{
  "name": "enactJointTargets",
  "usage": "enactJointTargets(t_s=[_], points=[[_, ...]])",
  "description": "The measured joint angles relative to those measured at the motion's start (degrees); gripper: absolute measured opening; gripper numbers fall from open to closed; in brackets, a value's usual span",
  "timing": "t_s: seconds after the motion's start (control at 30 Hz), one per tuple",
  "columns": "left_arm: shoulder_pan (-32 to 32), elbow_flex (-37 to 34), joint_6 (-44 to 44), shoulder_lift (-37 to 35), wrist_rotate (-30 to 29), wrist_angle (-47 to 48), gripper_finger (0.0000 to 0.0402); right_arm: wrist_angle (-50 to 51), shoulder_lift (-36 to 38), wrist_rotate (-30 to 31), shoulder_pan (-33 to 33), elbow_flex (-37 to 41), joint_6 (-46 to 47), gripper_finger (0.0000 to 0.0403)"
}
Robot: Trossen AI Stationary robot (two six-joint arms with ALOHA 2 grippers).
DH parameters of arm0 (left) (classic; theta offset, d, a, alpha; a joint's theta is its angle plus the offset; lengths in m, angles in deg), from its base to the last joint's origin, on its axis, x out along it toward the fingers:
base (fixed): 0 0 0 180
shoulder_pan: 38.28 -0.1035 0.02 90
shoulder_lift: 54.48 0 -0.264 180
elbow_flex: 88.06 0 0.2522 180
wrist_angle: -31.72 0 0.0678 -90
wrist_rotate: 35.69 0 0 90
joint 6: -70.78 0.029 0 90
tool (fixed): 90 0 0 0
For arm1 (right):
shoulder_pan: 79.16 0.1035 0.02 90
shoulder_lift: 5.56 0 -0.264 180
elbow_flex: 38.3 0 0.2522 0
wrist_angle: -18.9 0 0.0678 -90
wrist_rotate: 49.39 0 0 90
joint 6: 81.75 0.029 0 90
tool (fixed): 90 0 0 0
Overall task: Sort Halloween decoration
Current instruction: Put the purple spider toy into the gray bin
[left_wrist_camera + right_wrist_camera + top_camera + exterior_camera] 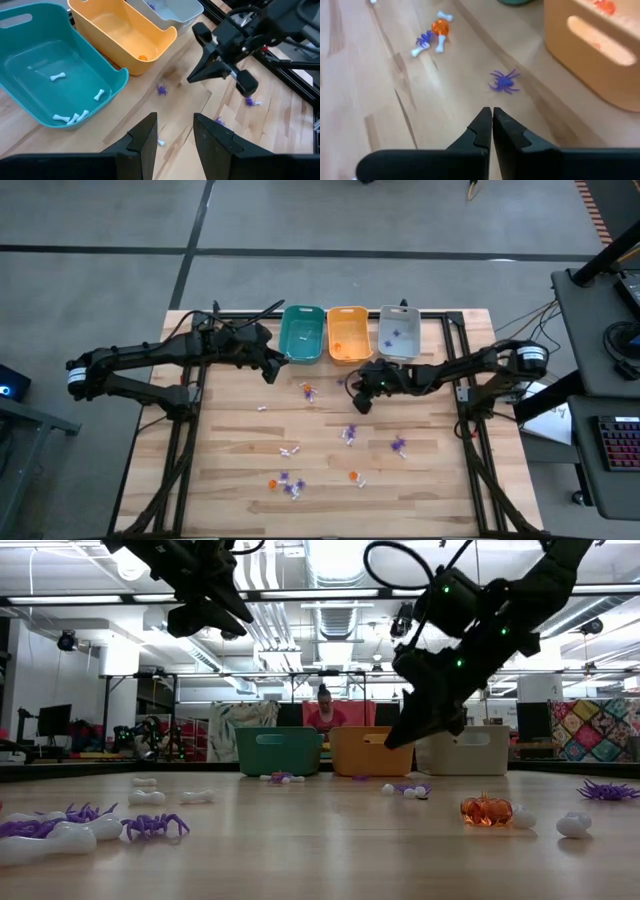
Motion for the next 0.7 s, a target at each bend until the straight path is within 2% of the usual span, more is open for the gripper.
enactJointTargets(t_s=[0.17, 0.27, 0.43, 0.57, 0.7], points=[[0.0, 0.0, 0.9, 0.0, 0.0, -0.5, 0.0109, -0.8, 1.3, 0.0, 0.0, 0.0, -0.3, 0.0008], [0.1, 0.0, 2.0, 0.0, 0.3, -1.6, 0.0109, -3.6, -0.4, 0.0, 0.0, 0.0, -0.4, 0.0008], [1.6, 0.0, 8.9, 0.4, 2.0, -4.6, 0.0108, -7.5, -1.5, -0.5, 0.0, 0.0, 0.7, 0.0008], [3.3, 0.0, 13.3, 2.6, 2.0, -7.5, 0.0096, -8.9, -1.4, -1.4, 0.0, -0.1, 1.5, 0.0009], [4.7, -0.1, 13.8, 5.9, 2.1, -11.6, 0.0081, -8.6, -1.4, -1.0, -0.1, -0.3, 6.4, 0.0009]])
